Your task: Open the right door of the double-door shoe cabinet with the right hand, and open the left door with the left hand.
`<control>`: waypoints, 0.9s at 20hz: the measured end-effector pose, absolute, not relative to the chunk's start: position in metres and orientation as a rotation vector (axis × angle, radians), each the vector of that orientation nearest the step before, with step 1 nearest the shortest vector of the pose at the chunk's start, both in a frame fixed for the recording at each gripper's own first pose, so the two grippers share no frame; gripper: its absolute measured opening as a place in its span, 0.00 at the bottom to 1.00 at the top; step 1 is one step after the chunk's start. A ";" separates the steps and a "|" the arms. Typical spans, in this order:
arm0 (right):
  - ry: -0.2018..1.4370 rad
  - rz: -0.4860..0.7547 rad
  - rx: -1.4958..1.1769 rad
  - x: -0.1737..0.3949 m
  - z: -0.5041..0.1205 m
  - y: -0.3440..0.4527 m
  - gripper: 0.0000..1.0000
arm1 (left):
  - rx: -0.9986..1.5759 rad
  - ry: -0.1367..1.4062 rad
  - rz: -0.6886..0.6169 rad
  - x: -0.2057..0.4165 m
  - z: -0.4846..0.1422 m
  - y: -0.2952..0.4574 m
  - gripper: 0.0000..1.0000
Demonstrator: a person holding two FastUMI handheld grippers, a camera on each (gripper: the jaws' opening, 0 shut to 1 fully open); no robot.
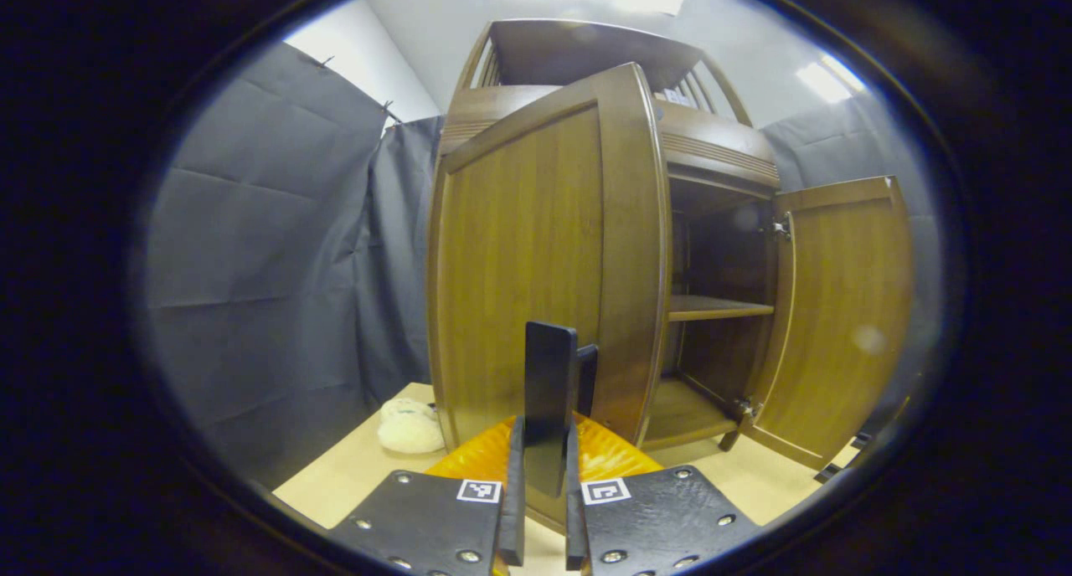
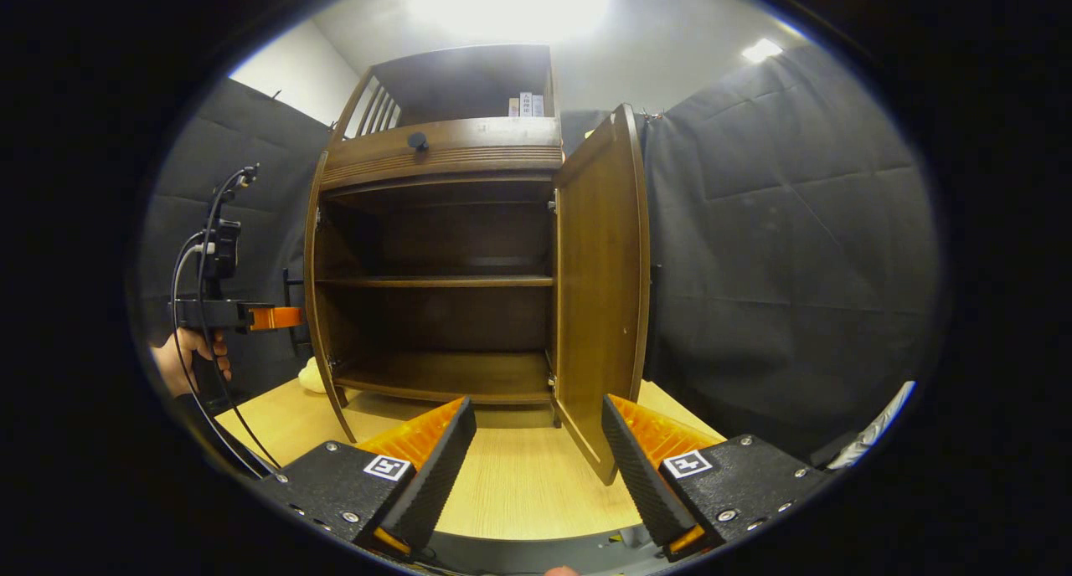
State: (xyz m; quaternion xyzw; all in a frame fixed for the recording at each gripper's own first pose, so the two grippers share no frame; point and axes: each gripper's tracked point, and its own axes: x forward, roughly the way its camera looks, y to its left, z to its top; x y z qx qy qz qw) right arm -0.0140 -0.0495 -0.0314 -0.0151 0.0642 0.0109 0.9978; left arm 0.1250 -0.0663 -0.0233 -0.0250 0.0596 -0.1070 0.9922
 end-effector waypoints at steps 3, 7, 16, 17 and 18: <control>0.125 0.036 -0.032 -0.015 -0.032 -0.047 0.94 | -0.054 0.117 -0.197 0.126 -0.023 -0.066 0.24; 0.127 0.060 -0.030 -0.018 -0.032 -0.042 0.94 | -0.047 0.115 -0.161 0.126 -0.024 -0.064 0.24; 0.126 0.116 -0.042 -0.018 -0.031 -0.033 0.94 | -0.054 0.122 -0.044 0.121 -0.016 -0.053 0.17; 0.127 0.123 -0.045 -0.018 -0.032 -0.031 0.94 | -0.059 0.123 -0.036 0.128 -0.015 -0.054 0.18; 0.129 0.128 -0.048 -0.017 -0.032 -0.027 0.93 | -0.068 0.124 -0.028 0.126 -0.011 -0.053 0.11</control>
